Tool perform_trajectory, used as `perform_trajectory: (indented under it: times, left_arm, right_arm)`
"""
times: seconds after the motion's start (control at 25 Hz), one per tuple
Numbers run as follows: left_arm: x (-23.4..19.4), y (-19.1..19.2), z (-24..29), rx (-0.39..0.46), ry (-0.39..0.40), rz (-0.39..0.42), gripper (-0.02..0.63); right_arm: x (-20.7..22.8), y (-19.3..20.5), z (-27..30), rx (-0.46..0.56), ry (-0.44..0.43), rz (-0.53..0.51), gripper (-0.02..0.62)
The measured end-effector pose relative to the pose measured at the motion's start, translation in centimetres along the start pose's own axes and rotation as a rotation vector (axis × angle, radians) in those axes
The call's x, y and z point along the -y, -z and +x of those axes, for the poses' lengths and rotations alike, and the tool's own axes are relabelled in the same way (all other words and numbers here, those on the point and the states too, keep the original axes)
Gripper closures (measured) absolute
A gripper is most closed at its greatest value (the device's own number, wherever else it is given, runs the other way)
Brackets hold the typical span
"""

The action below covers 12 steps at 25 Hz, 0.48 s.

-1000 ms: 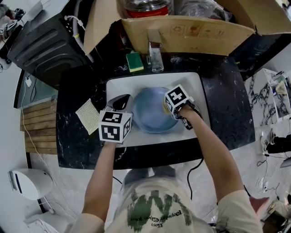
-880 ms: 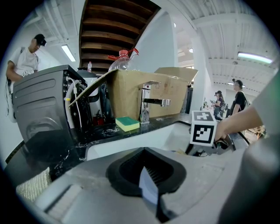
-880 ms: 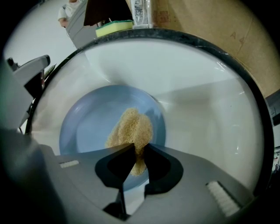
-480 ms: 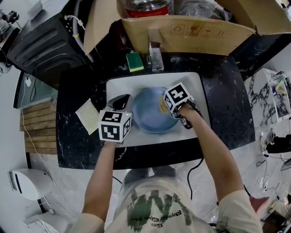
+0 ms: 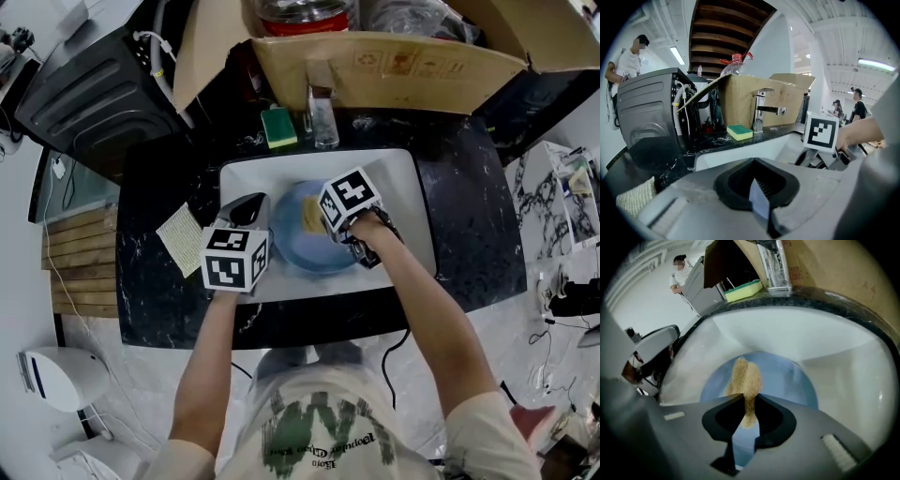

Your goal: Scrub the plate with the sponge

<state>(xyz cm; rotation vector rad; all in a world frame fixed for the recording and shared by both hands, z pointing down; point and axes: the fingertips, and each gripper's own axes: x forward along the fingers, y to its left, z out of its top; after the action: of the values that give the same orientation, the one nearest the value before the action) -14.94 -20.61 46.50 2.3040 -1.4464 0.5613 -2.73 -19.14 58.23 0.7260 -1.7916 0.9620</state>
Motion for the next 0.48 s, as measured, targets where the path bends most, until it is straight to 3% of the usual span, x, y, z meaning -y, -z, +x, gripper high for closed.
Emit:
perform_trajectory:
  times: [0.24,0.48]
  left_arm:
    - [0.3,0.1,0.0,0.001,-0.002,0.008,0.603]
    - [0.2,0.2,0.0,-0.002,-0.005,0.008,0.603]
  right_arm:
    - [-3.7,-0.5,1.5,0.012,-0.129,0.061,0.534]
    - [-6.0,-0.6,2.7,0.006,-0.198,0.092,0.534]
